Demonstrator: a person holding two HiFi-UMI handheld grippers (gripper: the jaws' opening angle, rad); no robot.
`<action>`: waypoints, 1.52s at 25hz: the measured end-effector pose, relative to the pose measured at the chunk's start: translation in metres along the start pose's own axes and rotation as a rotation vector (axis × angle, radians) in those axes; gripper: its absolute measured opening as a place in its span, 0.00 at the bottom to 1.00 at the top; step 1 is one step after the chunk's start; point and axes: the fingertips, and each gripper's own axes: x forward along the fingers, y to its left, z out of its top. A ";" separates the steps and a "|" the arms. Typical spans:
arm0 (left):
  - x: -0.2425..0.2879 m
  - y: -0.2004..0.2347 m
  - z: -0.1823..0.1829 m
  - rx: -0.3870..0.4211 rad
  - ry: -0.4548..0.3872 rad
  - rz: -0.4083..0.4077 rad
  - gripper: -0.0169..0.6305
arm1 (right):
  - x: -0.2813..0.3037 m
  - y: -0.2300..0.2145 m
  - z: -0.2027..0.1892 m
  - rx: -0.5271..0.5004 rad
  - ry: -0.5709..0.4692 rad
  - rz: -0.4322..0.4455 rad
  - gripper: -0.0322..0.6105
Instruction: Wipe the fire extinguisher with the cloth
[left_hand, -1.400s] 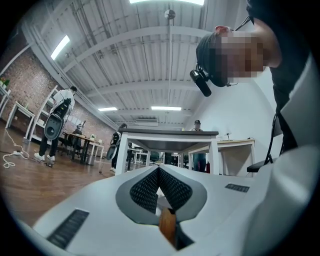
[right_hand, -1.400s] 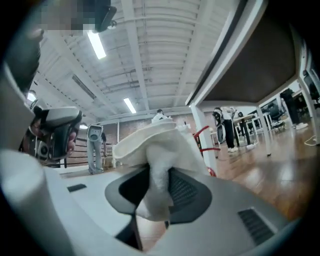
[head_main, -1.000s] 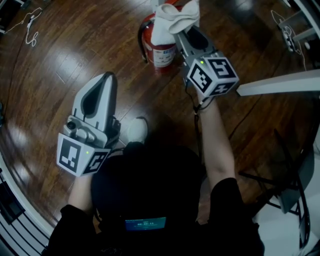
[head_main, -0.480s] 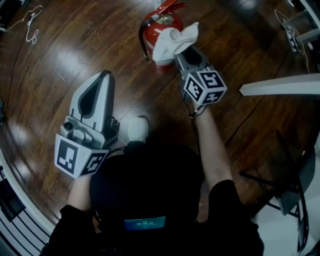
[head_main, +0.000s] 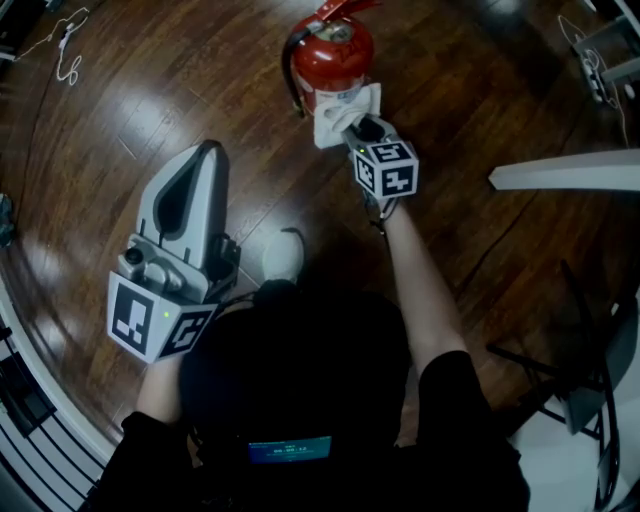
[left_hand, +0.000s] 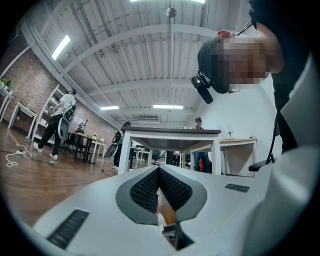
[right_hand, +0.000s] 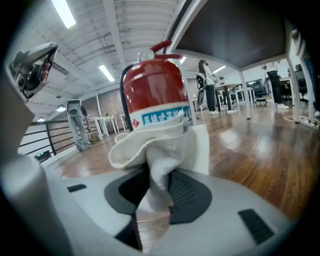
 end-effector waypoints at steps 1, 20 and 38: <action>-0.001 0.001 0.000 -0.001 -0.001 0.002 0.03 | 0.005 -0.002 -0.009 0.005 0.028 -0.004 0.25; -0.003 -0.003 0.005 0.004 -0.014 -0.004 0.03 | -0.065 -0.032 0.087 0.014 -0.172 -0.004 0.25; -0.001 -0.009 -0.002 0.014 0.021 -0.019 0.03 | -0.056 -0.047 0.207 0.019 -0.341 0.137 0.25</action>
